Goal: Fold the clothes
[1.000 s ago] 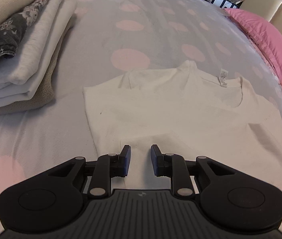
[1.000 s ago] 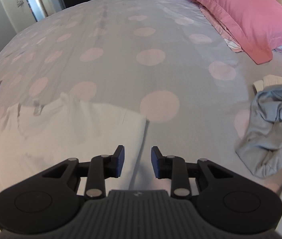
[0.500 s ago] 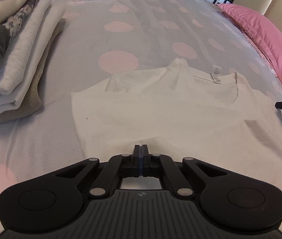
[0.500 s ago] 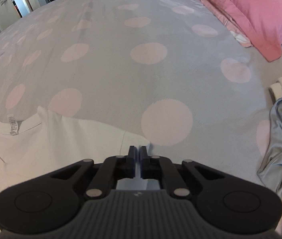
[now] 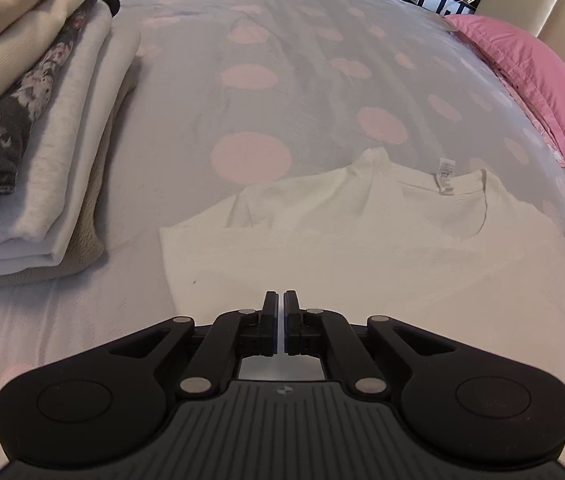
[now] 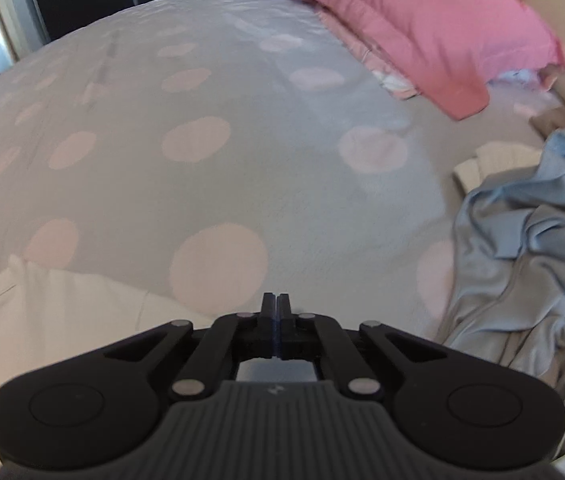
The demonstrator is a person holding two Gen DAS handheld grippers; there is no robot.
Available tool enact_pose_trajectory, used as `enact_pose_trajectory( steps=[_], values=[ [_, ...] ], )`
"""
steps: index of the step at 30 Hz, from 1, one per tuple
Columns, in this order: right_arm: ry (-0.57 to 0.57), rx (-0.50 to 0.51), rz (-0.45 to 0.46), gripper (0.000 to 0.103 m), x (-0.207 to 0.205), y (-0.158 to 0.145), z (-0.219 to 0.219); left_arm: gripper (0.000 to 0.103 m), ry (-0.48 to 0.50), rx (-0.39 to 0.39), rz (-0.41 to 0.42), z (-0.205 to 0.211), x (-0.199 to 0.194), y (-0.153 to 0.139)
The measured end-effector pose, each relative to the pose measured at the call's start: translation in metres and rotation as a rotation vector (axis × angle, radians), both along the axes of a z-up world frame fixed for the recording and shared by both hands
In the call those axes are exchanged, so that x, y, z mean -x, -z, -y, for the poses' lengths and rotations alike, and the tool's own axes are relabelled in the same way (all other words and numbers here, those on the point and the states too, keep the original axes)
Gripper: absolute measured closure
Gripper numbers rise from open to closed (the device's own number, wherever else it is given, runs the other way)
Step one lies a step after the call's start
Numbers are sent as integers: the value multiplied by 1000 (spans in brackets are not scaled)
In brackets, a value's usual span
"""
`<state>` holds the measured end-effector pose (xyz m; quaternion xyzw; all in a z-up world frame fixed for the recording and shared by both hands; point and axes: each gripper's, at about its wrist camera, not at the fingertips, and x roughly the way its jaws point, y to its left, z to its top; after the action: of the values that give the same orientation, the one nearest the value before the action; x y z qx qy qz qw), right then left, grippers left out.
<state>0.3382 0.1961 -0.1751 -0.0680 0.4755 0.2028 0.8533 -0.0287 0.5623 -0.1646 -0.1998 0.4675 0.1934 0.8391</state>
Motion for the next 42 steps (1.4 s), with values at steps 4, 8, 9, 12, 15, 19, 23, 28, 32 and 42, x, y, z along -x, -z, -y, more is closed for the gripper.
enact_pose_trajectory(
  steps=[4,8,9,12,15,19,23,28,32,42],
  values=[
    [-50,-49,-35,94,11,-4,-3,101,-3,25,5,0,6,3],
    [-110,-60,-47,79,27,-5,-15,86,3,8,-12,3,8,8],
    [-125,-63,-50,78,31,-5,-18,86,4,7,-17,4,8,11],
    [-160,-65,-56,78,39,-5,-26,86,2,-6,-24,7,7,21],
    [-178,-53,-47,71,43,-7,-32,86,2,-40,-17,11,6,26],
    [-154,-57,-53,64,37,-7,-34,81,-28,-99,-8,13,10,22],
    [-134,-43,-51,63,33,-4,-40,79,-23,-110,-14,14,13,23],
    [-115,-45,-55,64,32,0,-50,79,-47,-93,-8,13,12,26],
    [-106,22,-81,71,35,13,-60,87,-60,-54,14,10,14,26],
    [-130,-4,-15,101,45,-3,-54,100,-60,-61,65,9,19,3]
  ],
)
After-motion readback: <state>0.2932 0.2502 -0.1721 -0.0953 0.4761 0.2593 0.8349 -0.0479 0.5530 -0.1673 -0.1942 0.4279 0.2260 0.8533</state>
